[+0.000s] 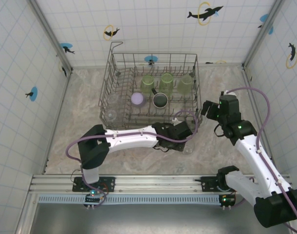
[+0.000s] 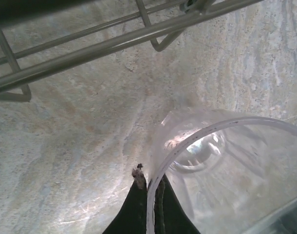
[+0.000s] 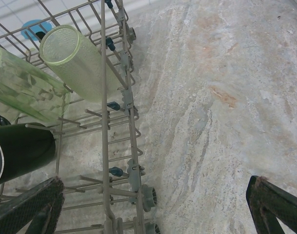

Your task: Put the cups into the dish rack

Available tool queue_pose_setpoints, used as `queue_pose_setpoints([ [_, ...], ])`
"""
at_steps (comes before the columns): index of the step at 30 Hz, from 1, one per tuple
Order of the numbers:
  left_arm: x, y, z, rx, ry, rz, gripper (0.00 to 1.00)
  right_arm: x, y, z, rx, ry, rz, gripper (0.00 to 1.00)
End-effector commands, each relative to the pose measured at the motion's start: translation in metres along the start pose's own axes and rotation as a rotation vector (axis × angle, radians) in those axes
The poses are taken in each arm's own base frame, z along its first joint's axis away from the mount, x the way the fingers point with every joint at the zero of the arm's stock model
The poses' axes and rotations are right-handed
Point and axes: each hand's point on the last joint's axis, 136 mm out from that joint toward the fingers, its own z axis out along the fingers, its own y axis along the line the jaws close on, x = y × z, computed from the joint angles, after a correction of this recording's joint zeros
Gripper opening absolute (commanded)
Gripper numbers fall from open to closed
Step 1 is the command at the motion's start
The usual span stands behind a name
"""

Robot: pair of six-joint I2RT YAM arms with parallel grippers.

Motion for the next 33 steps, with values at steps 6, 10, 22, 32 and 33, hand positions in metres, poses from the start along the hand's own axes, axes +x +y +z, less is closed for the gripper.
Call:
queue_pose_setpoints([
  [6,0.006,-0.01,0.0,0.014,0.058,0.02,0.0,-0.01,0.002,-0.005,-0.028,-0.04,0.017,0.99],
  [10,-0.005,-0.019,-0.015,0.034,0.041,0.026,0.0,-0.012,0.002,-0.007,-0.028,-0.043,0.018,0.99],
  [22,-0.043,-0.045,-0.055,0.061,-0.029,0.059,0.0,-0.018,-0.001,-0.01,-0.026,-0.043,0.023,0.99],
  [32,-0.084,-0.064,-0.096,0.091,-0.132,0.089,0.0,-0.02,-0.005,-0.011,-0.021,-0.044,0.031,0.99],
  [33,-0.088,-0.064,-0.1,0.092,-0.141,0.088,0.0,-0.02,-0.004,-0.01,-0.023,-0.042,0.031,0.99],
])
